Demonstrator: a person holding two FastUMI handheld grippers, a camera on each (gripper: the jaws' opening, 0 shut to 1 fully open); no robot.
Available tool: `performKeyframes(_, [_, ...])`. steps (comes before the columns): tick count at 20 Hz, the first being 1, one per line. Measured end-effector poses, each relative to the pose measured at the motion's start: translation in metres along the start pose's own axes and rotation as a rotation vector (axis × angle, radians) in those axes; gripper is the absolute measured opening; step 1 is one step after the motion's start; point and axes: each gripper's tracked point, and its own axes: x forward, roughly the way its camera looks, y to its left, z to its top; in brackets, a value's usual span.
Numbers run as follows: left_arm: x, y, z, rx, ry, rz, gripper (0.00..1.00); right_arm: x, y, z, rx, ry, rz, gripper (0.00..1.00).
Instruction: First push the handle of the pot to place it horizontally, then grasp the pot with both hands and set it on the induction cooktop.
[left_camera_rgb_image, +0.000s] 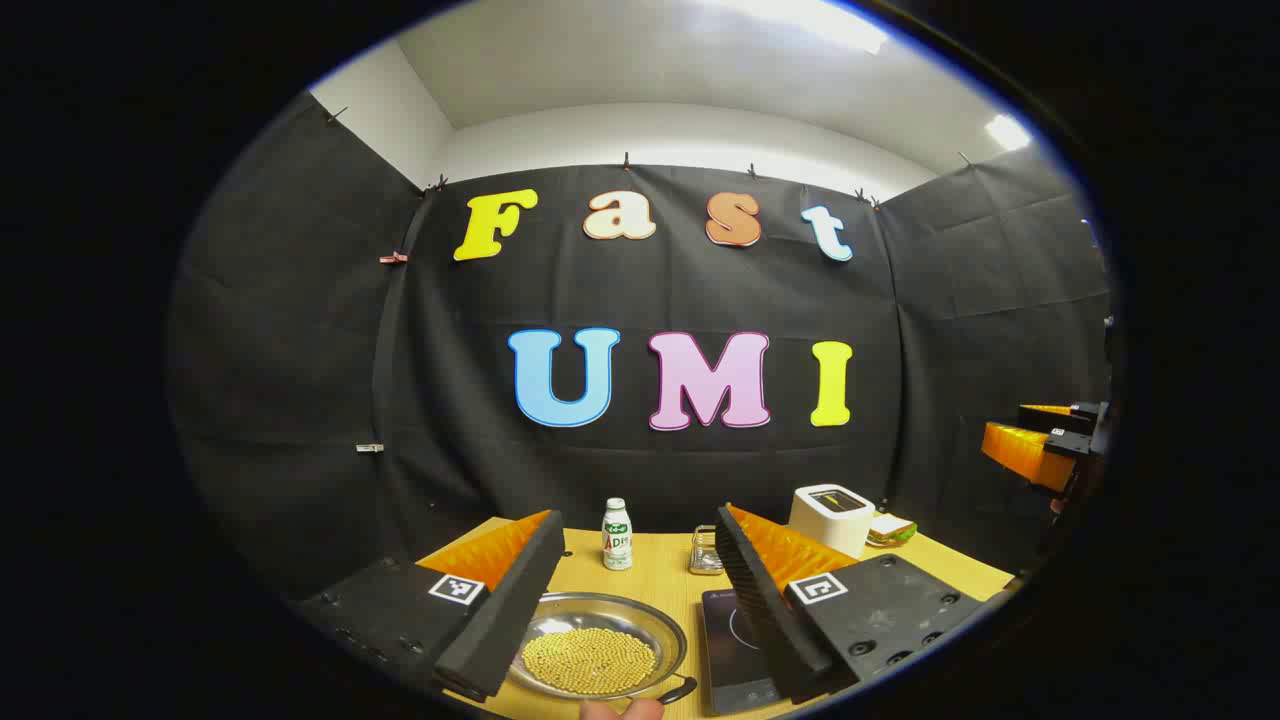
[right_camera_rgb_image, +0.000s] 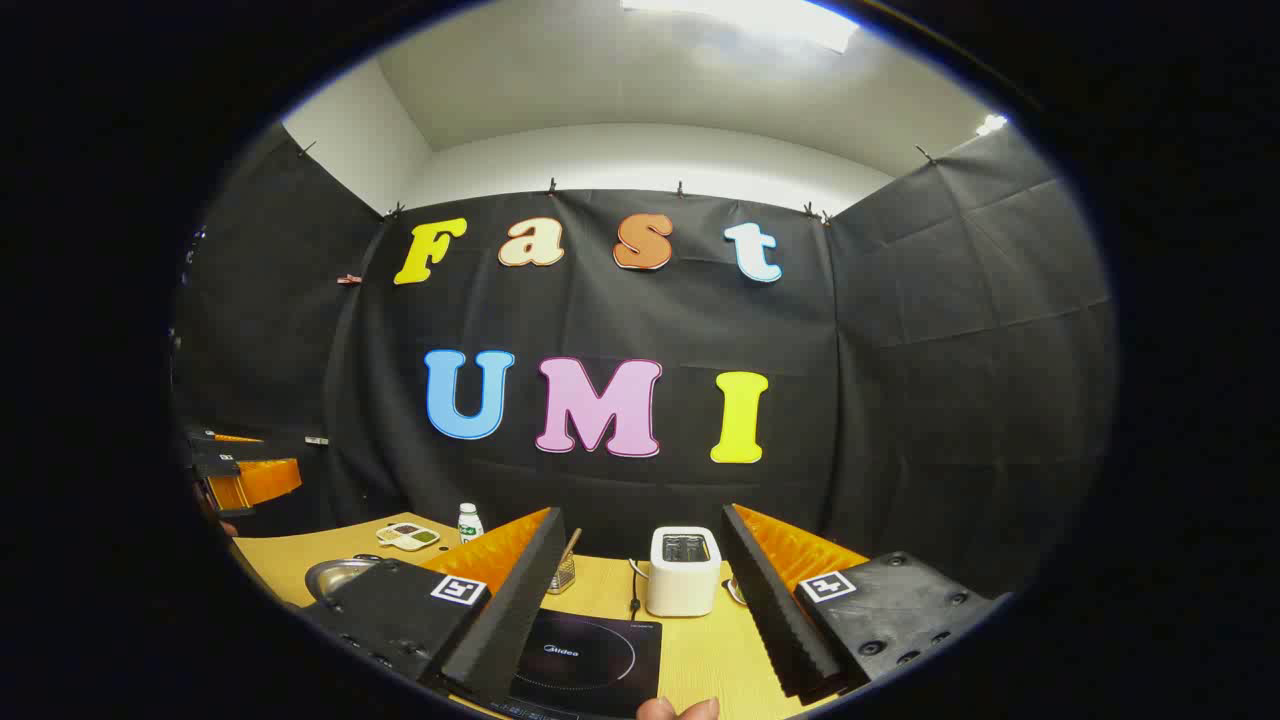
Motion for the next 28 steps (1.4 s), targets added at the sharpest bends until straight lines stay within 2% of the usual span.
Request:
performKeyframes(4, [-0.001,0.003,0.001,0.005,-0.002,0.006,0.97,0.001,0.000,-0.001,0.009,0.002,0.002,0.98])
performKeyframes(5, [0.000,0.005,0.000,0.008,-0.002,0.013,0.95,0.002,0.001,0.000,0.010,0.002,0.004,0.98])
performKeyframes(11, [-0.001,0.009,-0.001,0.004,0.003,0.027,0.95,0.000,0.002,-0.002,0.011,0.004,0.008,0.98])
performKeyframes(12, [0.000,0.011,0.000,0.008,0.002,0.035,0.97,0.001,0.001,-0.002,0.009,0.005,0.007,0.97])
performKeyframes(14, [-0.001,0.011,0.000,0.015,0.000,0.037,0.95,0.000,0.002,-0.001,0.007,0.002,0.009,0.97])
performKeyframes(15, [-0.002,0.009,-0.001,0.017,0.000,0.033,0.97,0.000,0.002,-0.001,0.006,0.001,0.009,0.97])
performKeyframes(19, [-0.004,0.009,-0.002,0.017,-0.005,0.020,0.92,-0.004,0.007,-0.005,0.003,-0.001,0.029,0.97])
performKeyframes(21, [-0.005,0.008,-0.004,-0.005,-0.011,-0.001,0.64,-0.007,0.013,-0.007,0.011,-0.008,0.053,0.97])
performKeyframes(25, [-0.009,-0.004,-0.013,0.011,-0.015,-0.143,0.07,-0.010,0.010,-0.019,0.010,0.005,0.053,0.99])
performKeyframes(28, [-0.011,-0.008,-0.051,-0.009,0.090,-0.240,0.05,-0.012,0.014,-0.026,0.015,0.023,0.062,0.98])
